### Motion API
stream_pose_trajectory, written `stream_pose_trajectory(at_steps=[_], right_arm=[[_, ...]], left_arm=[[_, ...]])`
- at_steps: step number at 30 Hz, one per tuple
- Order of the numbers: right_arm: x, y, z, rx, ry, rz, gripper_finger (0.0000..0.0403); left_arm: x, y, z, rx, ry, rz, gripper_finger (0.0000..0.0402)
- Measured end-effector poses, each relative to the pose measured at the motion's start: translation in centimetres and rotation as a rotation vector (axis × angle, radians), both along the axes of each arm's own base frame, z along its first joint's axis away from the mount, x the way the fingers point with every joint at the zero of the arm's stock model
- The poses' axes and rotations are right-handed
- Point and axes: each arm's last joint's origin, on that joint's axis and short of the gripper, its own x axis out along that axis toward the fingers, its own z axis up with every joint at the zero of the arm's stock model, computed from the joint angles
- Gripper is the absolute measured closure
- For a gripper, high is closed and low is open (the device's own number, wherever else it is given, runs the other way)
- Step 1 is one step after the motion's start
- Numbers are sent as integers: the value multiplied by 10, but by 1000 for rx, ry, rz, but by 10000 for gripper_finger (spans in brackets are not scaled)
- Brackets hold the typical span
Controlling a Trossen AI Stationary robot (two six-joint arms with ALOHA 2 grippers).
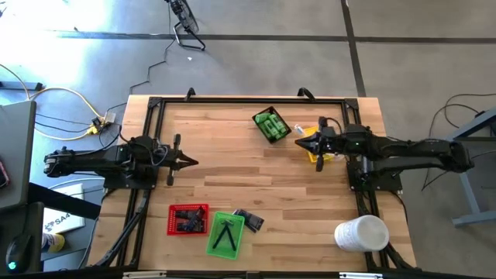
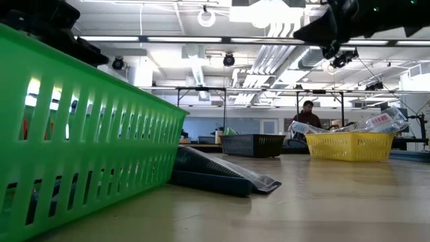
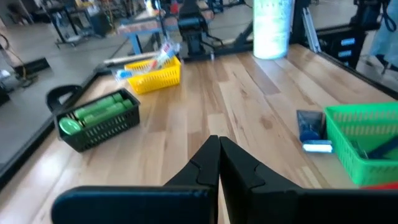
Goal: Pick & Place Travel size toiletries
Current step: Put the razor into the green bin
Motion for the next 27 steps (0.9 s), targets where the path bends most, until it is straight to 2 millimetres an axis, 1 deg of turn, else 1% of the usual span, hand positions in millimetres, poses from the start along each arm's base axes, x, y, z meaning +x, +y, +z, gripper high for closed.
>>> stream_pose_trajectory(at_steps=[3,7,12,16,20,27], right_arm=[[15,4,8,0,22,18,400],[34,12,15,-13,72,20,400],[56,26,26,-31,146,-1,400],[74,38,34,-43,190,2,400],[90,49,38,-45,211,2,400],[118,68,37,-3,269,30,400]], left_arm=[[0,0,-3,-2,28,-2,398],[0,0,-1,9,12,-2,398],[0,0,-1,52,11,-6,398],[0,0,-1,55,12,-6,398],[0,0,-1,55,12,-5,398],[0,0,-1,55,12,-5,398]])
